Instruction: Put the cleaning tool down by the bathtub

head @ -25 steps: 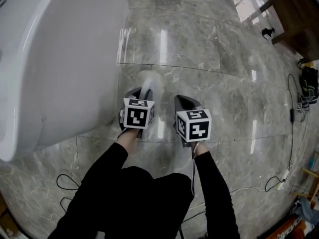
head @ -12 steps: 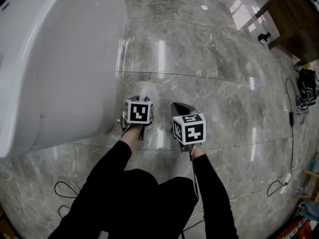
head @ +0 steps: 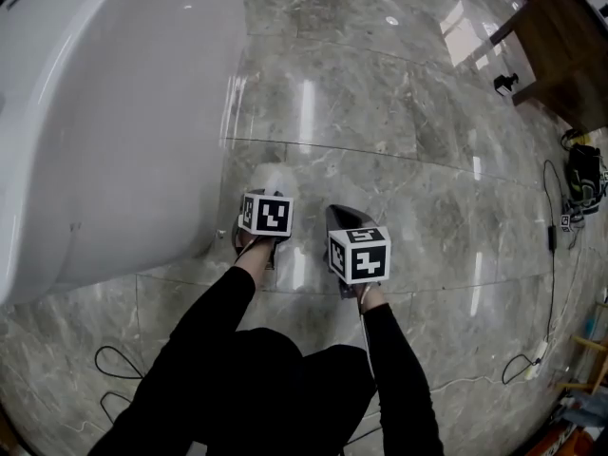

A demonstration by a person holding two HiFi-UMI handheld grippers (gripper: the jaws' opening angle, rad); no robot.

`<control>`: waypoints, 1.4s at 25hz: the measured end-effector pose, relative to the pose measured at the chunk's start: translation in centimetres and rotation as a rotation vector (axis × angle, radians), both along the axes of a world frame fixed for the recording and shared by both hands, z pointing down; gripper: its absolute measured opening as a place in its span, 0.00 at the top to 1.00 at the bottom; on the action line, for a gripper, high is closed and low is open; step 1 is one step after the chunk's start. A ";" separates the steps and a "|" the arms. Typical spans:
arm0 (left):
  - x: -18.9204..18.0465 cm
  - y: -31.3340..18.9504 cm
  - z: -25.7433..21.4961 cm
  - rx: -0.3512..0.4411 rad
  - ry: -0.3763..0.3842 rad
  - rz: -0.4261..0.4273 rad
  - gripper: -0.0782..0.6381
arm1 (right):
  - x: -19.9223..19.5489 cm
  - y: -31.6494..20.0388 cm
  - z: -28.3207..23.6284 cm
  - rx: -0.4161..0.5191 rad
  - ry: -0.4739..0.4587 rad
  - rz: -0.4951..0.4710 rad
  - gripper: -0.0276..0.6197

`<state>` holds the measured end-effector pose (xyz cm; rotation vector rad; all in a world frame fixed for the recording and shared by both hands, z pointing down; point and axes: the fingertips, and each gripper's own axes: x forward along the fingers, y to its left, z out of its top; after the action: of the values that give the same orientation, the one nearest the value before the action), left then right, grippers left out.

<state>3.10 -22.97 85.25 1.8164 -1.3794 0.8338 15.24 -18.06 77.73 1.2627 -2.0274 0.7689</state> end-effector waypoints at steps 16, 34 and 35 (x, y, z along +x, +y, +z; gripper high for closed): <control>0.1 -0.1 0.1 0.007 0.011 0.010 0.71 | 0.0 1.0 0.9 -0.021 0.023 0.000 0.96; 0.1 -0.3 -11.1 0.319 0.131 0.182 0.77 | -0.5 -0.2 -1.2 0.015 -0.016 0.025 0.96; 0.0 -0.2 -11.8 0.333 0.139 0.190 0.80 | -0.4 -0.3 -1.7 0.023 -0.019 0.025 0.96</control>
<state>3.13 -23.16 73.44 2.2442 -1.3310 0.5815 14.83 -18.37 76.05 1.2998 -2.0447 0.7745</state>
